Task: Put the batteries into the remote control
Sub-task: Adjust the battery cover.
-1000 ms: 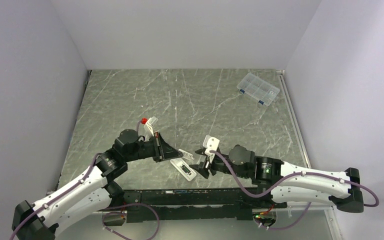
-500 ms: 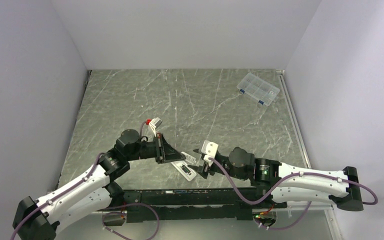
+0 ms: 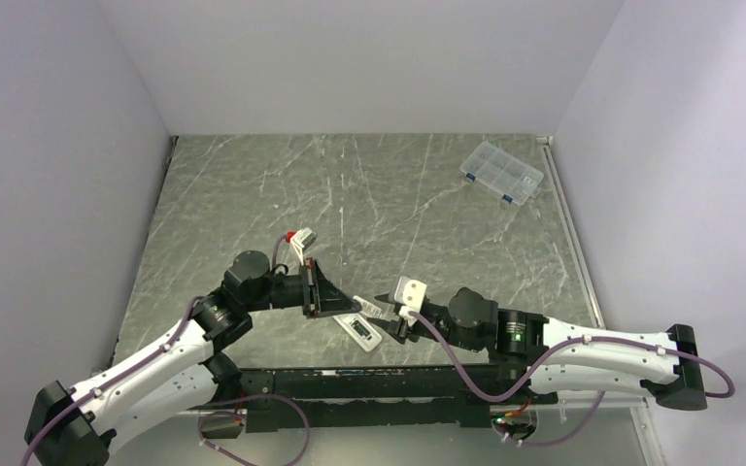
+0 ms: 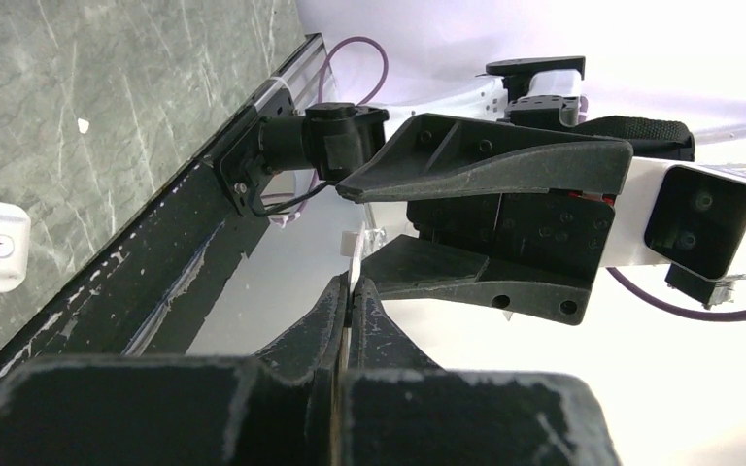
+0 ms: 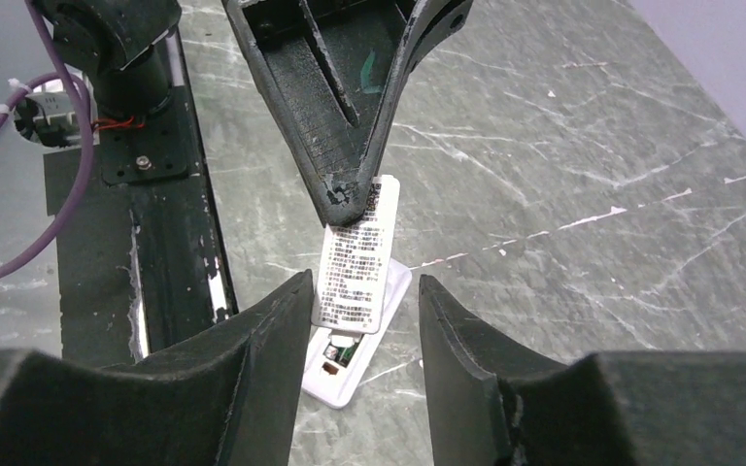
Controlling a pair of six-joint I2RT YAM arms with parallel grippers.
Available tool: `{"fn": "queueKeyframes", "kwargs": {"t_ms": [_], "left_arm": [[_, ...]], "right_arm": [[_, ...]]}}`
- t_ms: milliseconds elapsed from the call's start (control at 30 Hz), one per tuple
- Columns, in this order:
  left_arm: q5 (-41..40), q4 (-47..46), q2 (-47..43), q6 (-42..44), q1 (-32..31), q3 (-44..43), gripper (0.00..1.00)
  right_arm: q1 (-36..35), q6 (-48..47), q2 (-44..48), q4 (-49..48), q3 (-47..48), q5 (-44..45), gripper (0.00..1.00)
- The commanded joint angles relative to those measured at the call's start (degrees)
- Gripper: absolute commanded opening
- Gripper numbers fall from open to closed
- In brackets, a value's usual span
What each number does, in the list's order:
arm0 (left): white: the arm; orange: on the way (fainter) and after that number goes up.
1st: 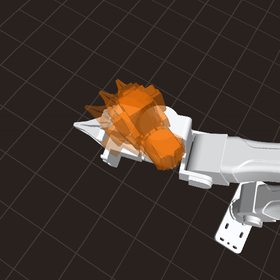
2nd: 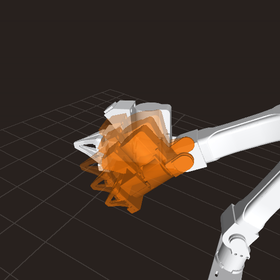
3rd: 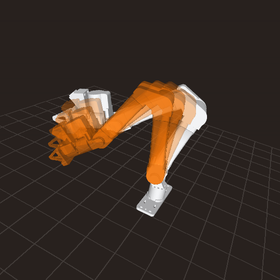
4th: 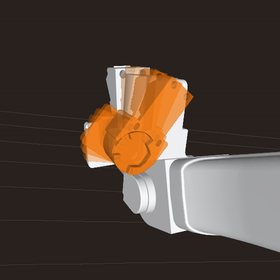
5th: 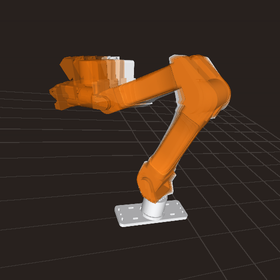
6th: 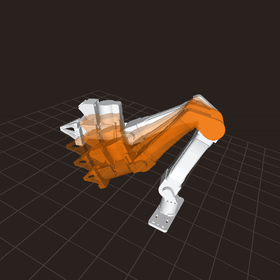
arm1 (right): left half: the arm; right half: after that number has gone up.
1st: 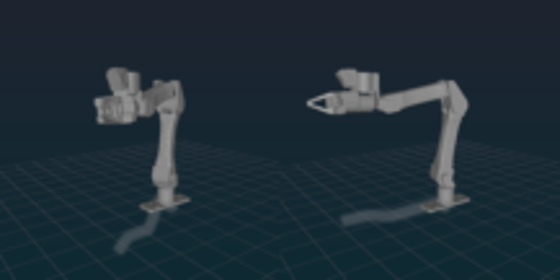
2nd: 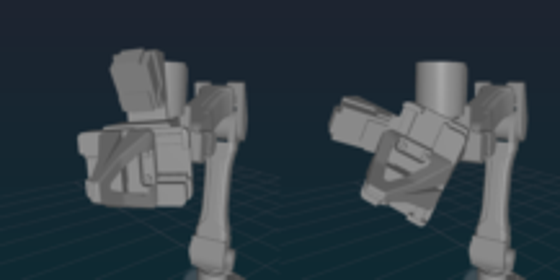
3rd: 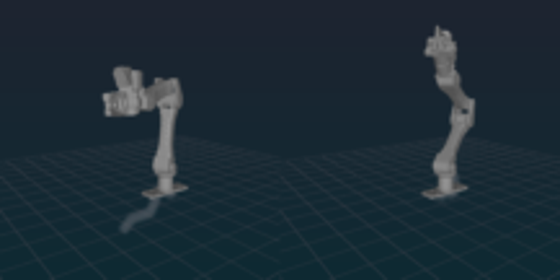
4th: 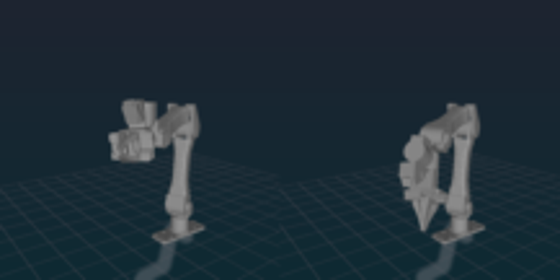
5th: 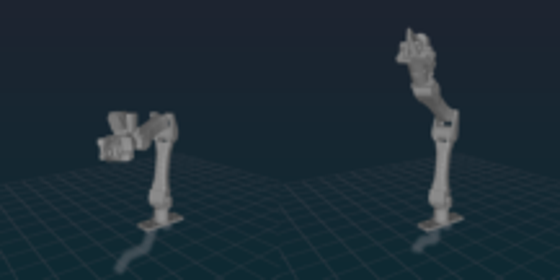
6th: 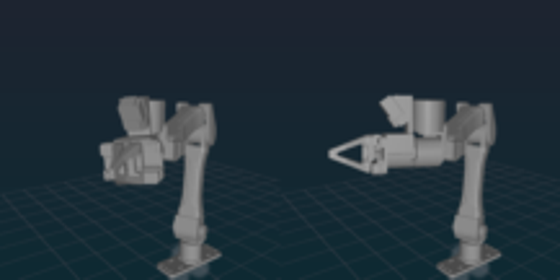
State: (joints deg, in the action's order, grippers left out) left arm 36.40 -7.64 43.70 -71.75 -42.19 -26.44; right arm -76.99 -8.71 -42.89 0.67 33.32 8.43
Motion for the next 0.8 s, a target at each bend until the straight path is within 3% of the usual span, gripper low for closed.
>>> {"fn": "queueKeyframes", "kwargs": {"t_ms": [0, 333, 767], "left_arm": [[1.6, -4.0, -0.5, -1.3, 0.2, -0.5, 0.0], [1.4, -3.6, -0.5, -1.6, 0.2, -0.6, 0.0], [1.4, -4.7, 0.0, -2.2, 0.1, 0.0, 0.0]], "right_arm": [[-0.5, -0.7, 0.9, -2.3, 0.0, -0.7, 0.44], [-1.0, -0.8, 1.3, -1.3, -0.1, -0.1, 0.33], [-1.7, 0.0, 3.6, -0.9, -0.7, 0.6, 0.43]]}}
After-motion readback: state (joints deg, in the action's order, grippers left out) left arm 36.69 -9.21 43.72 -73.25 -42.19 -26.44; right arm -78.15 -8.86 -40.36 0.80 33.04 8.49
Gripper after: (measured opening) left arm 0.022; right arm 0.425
